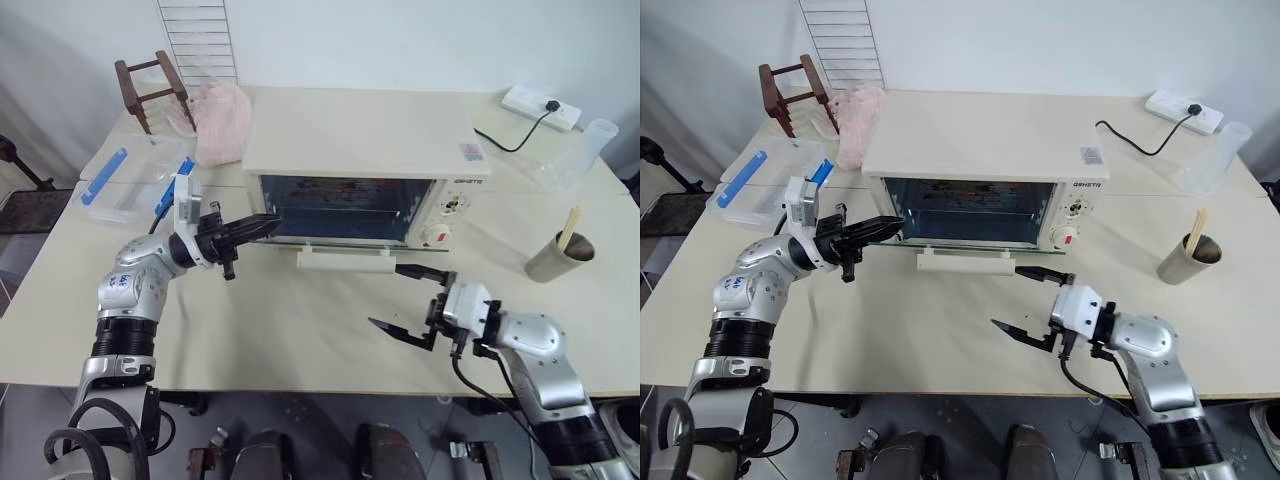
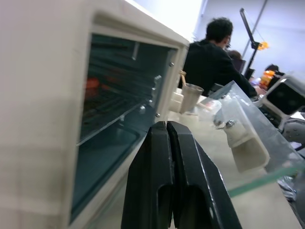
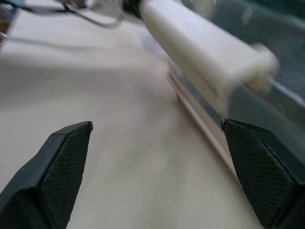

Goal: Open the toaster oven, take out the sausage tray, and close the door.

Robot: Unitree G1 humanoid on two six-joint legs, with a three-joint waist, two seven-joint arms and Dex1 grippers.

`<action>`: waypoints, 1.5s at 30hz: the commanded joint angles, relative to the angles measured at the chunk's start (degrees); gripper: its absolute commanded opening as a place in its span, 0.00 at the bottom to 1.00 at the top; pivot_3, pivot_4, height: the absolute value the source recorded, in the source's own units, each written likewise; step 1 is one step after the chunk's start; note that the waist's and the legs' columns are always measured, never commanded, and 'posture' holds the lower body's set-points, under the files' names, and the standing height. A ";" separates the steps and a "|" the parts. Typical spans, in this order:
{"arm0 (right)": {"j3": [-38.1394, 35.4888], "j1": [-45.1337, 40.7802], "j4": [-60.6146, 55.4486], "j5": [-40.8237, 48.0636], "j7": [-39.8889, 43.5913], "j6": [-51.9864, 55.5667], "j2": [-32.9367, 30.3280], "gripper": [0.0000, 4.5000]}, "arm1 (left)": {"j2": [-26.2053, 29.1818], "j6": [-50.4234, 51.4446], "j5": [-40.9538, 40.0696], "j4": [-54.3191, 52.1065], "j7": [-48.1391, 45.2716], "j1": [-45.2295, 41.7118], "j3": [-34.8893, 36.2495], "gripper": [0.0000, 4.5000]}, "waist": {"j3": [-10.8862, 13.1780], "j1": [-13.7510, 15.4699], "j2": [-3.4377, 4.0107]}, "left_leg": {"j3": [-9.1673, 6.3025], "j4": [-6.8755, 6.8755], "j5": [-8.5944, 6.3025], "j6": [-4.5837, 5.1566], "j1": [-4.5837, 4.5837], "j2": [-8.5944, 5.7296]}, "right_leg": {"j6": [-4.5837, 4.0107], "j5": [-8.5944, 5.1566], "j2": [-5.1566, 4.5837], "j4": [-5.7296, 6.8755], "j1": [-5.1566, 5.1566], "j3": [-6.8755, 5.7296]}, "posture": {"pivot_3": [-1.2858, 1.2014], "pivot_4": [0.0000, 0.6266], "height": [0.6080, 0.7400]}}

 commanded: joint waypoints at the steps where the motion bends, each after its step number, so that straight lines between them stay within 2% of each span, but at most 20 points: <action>1: -6.19 6.83 -4.18 1.37 -2.02 -0.40 -2.72 1.00 | 0.36 -1.69 1.68 -0.35 -3.03 1.07 -1.42 0.01 | 0.00 0.48 0.00 | 0.00 -0.01 0.00 0.00 0.01 0.00 | 0.00 0.00 0.00 0.00 0.00 0.00 | 0.52 0.24 1.00; 8: -17.04 19.48 -9.84 3.76 -6.47 2.98 -4.99 1.00 | 0.12 -7.28 5.78 0.91 -6.18 3.99 -3.75 0.01 | 0.00 0.71 0.00 | 0.07 0.01 0.00 0.00 0.03 0.01 | 0.00 0.00 0.02 -0.09 0.04 0.07 | 0.52 0.24 1.00; 13: -22.70 19.17 -14.62 3.99 -11.79 6.92 -5.83 1.00 | -1.24 -14.81 10.04 3.92 -3.72 5.80 -4.09 0.01 | -0.01 0.58 0.01 | 0.15 0.02 0.00 0.00 0.09 0.03 | -0.01 -0.01 0.01 -0.10 0.04 0.19 | 0.52 0.24 1.00; 16: -21.47 16.08 -16.50 2.08 -12.99 7.61 -6.93 1.00 | -1.51 -16.21 10.67 3.92 -3.43 6.98 -4.18 0.01 | 0.00 0.55 0.01 | 0.15 0.02 0.00 0.00 0.10 0.05 | -0.02 -0.01 0.01 -0.09 0.02 0.20 | 0.52 0.24 1.00; 20: -15.18 9.32 -18.27 -2.38 -13.73 7.09 -7.26 1.00 | -1.36 -18.10 11.51 2.91 -3.60 8.50 -4.52 0.01 | 0.00 0.61 0.01 | 0.15 0.02 0.00 0.00 0.08 0.04 | -0.02 -0.01 0.00 -0.07 0.01 0.20 | 0.52 0.24 1.00; 23: -7.81 2.11 -18.24 -7.44 -15.10 7.25 -5.78 1.00 | -1.99 -19.22 11.73 1.71 -1.33 9.84 -3.94 0.13 | -0.01 0.43 0.01 | 0.15 0.03 0.01 0.01 0.09 0.04 | -0.03 -0.01 -0.01 -0.01 -0.01 0.20 | 0.52 0.24 1.00; 27: 1.13 -6.84 -15.30 -15.33 -18.41 7.44 -1.72 1.00 | -3.58 -17.74 6.76 -3.66 1.73 13.42 -0.12 0.41 | -0.01 0.44 0.01 | 0.15 0.03 0.01 0.01 0.06 0.05 | -0.02 -0.01 -0.02 0.05 -0.07 0.19 | 0.52 0.24 1.00; 31: 9.53 -15.20 -7.36 -24.97 -21.89 7.62 3.07 1.00 | -2.75 -15.61 3.99 -10.21 6.03 19.22 4.19 0.67 | -0.01 -0.64 0.00 | 0.15 0.04 0.01 0.00 0.06 0.07 | -0.02 -0.01 -0.02 0.10 -0.07 0.19 | 0.52 0.24 1.00; 34: 13.37 -20.46 -2.12 -31.65 -26.17 8.78 6.54 1.00 | -2.47 -15.05 2.58 -14.26 9.33 23.29 7.63 0.89 | -0.01 -0.83 0.00 | 0.09 0.04 0.01 0.01 0.06 0.04 | -0.02 -0.01 -0.09 0.18 -0.08 0.13 | 0.52 0.24 1.00; 36: 16.07 -24.42 2.11 -36.65 -29.82 9.90 9.53 1.00 | -2.43 -14.37 1.39 -16.81 12.74 26.43 10.89 1.00 | -0.01 -1.11 0.00 | 0.09 0.04 0.01 0.01 0.05 0.07 | -0.02 -0.01 -0.15 0.20 -0.08 0.12 | 0.52 0.24 1.00; 41: 19.75 -32.60 12.11 -47.03 -39.78 11.61 14.77 1.00 | -3.61 -15.64 0.73 -21.66 19.00 31.90 15.55 1.00 | -0.01 -2.11 0.00 | 0.08 0.00 0.02 -0.01 0.05 0.19 | -0.03 -0.01 -0.17 0.31 -0.16 0.09 | 0.52 0.24 1.00; 43: 22.09 -35.63 15.48 -54.19 -43.15 16.37 15.50 1.00 | -4.17 -14.90 0.32 -23.97 20.46 33.49 15.63 1.00 | -0.01 -2.04 0.00 | 0.00 0.00 0.02 -0.01 0.01 0.16 | -0.03 -0.01 -0.27 0.33 -0.16 0.04 | 0.52 0.24 1.00; 45: 23.45 -37.24 17.96 -57.21 -45.38 17.18 15.69 1.00 | -4.22 -14.51 0.25 -25.44 20.96 34.66 15.21 1.00 | -0.01 -1.96 0.00 | -0.01 0.00 0.03 0.00 -0.01 0.08 | -0.02 -0.01 -0.38 0.34 -0.16 0.03 | 0.52 0.24 1.00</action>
